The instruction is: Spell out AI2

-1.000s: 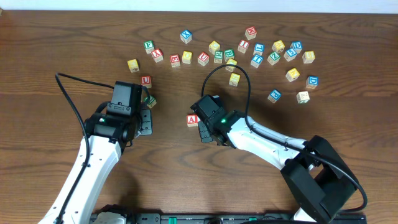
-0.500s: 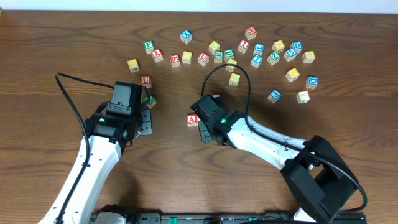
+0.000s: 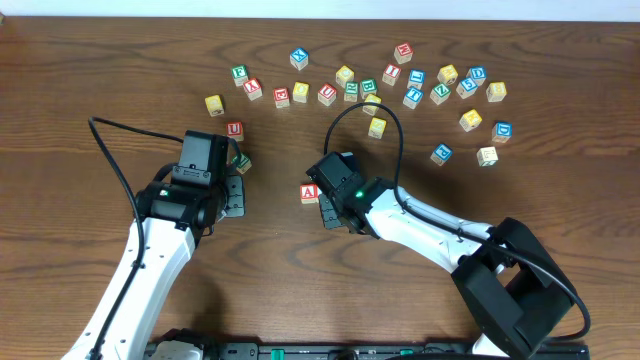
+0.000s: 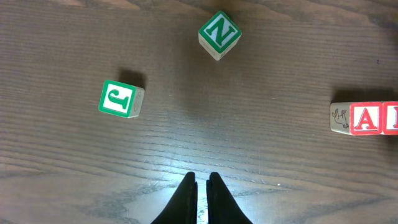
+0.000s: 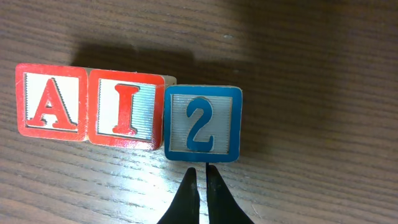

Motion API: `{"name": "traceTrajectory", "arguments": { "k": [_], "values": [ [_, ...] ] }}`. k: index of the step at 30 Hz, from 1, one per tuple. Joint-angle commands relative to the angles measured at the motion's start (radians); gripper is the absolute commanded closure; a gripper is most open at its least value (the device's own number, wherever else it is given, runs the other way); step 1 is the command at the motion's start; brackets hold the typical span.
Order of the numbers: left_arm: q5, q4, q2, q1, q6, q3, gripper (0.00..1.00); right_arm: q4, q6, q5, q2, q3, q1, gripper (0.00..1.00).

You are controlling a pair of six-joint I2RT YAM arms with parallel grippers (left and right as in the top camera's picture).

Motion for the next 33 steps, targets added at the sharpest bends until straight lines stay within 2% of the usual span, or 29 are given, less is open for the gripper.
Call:
{"name": "traceTrajectory", "arguments": {
  "k": [1, 33],
  "values": [
    [-0.016, -0.001, 0.005, 0.005, 0.002, 0.026, 0.92, 0.001, -0.006, 0.023, 0.003, -0.005, 0.002, 0.99],
    [-0.016, -0.001, 0.005, 0.005, 0.002, 0.026, 0.92, 0.021, -0.006, 0.023, 0.004, -0.006, 0.004, 0.99]
  ]
}}
